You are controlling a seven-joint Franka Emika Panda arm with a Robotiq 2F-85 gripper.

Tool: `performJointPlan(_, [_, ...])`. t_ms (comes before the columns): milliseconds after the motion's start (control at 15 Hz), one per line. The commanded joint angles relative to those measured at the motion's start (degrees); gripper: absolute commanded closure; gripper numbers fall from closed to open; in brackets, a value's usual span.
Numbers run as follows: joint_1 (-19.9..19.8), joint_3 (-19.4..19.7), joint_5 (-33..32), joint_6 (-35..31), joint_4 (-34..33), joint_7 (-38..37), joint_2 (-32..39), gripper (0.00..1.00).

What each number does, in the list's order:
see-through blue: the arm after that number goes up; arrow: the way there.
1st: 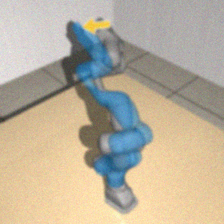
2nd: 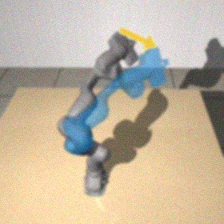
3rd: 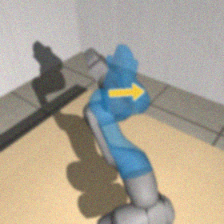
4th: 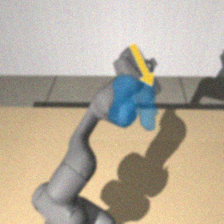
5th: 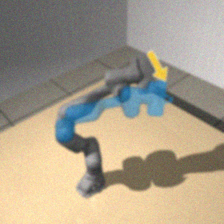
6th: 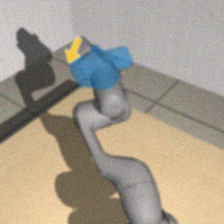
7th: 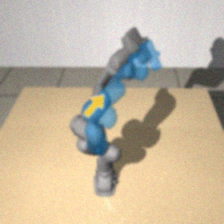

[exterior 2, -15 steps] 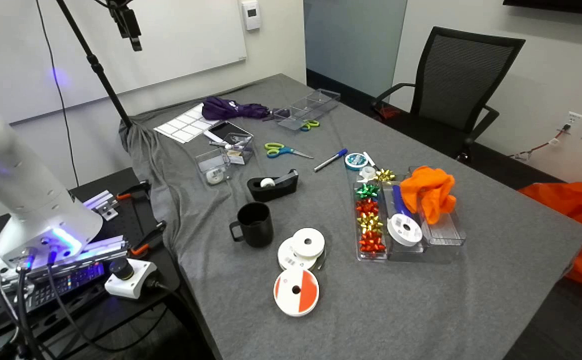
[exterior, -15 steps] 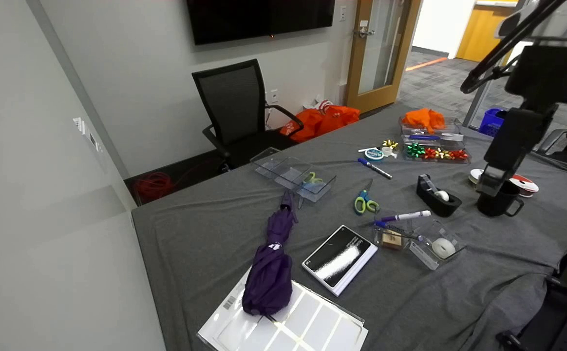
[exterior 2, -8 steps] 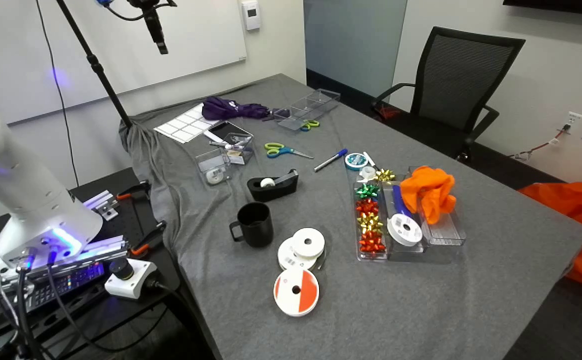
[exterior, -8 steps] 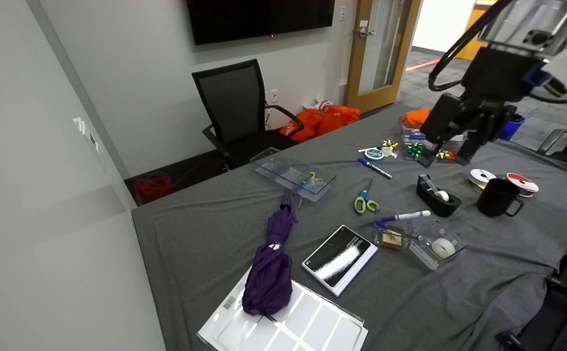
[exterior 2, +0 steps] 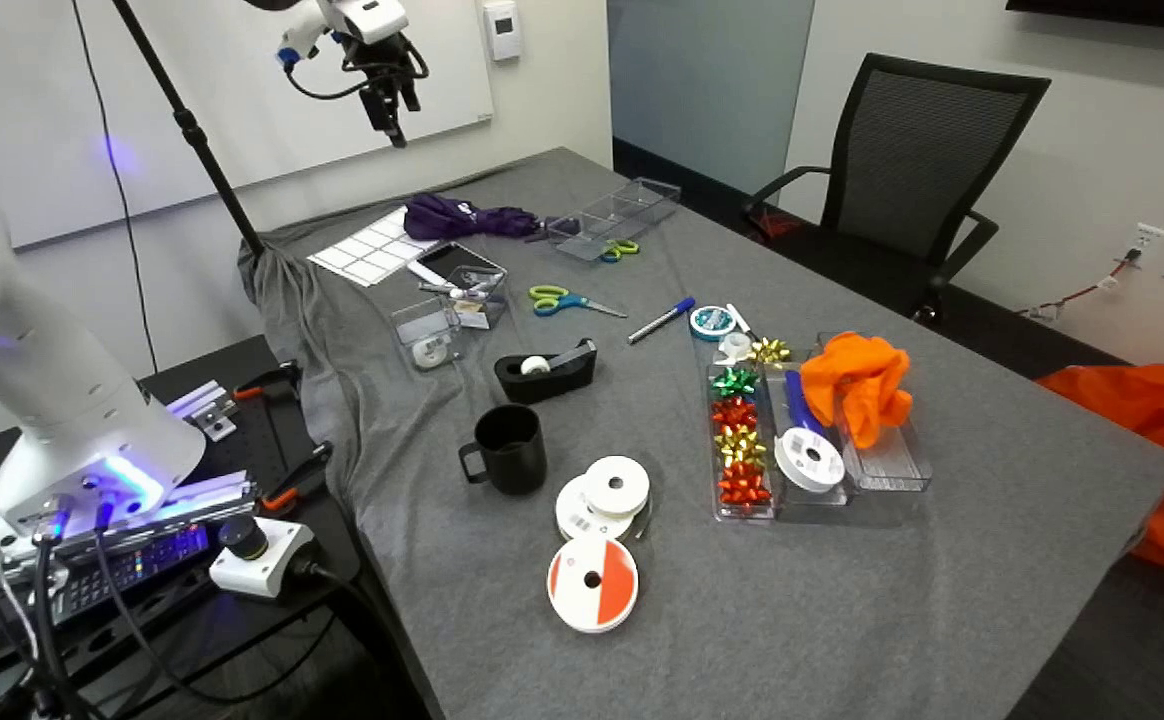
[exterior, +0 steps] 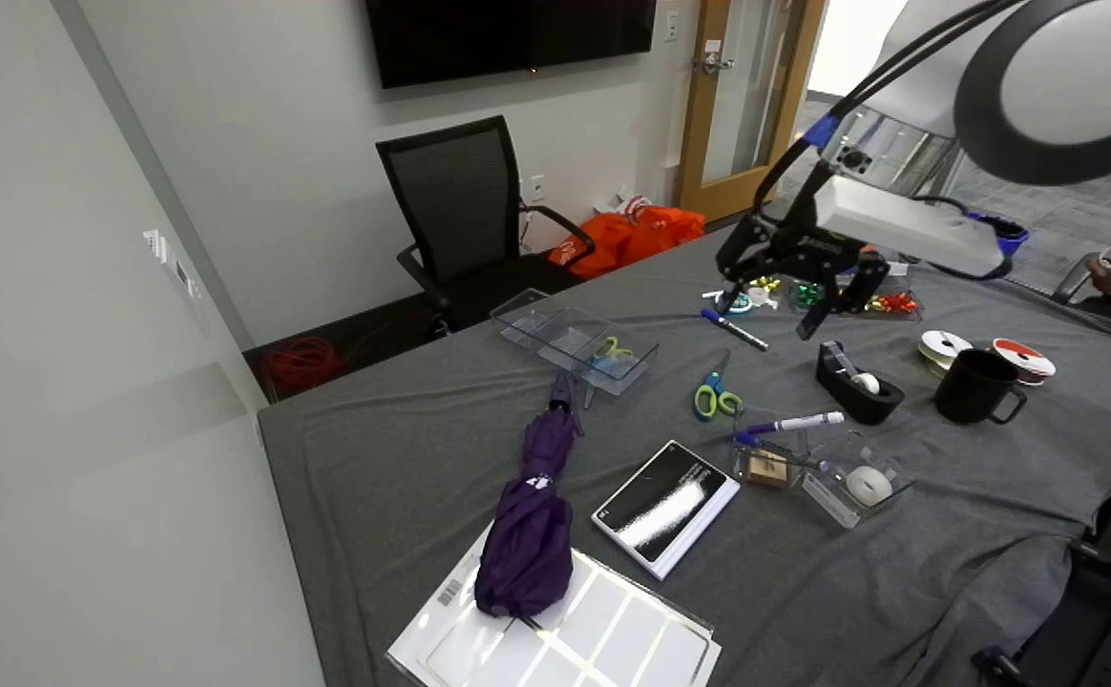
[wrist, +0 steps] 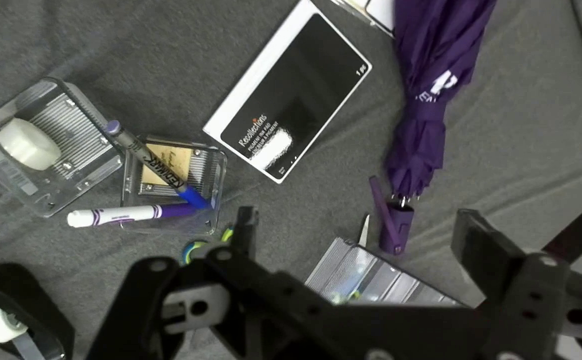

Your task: Turn the clear object to the right

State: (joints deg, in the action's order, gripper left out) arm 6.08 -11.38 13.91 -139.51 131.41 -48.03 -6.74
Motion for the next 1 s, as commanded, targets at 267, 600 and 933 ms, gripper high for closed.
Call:
performJointPlan(267, [1.1, 2.7, -10.6, -6.8, -12.5, -29.8, 14.5, 0.0])
performJointPlan(600, [2.0, 4.1, -11.4, -6.3, -13.1, -31.6, 15.0, 0.0])
performJointPlan(933, [2.1, 4.1, -11.4, -6.3, -13.5, -31.8, 15.2, 0.0])
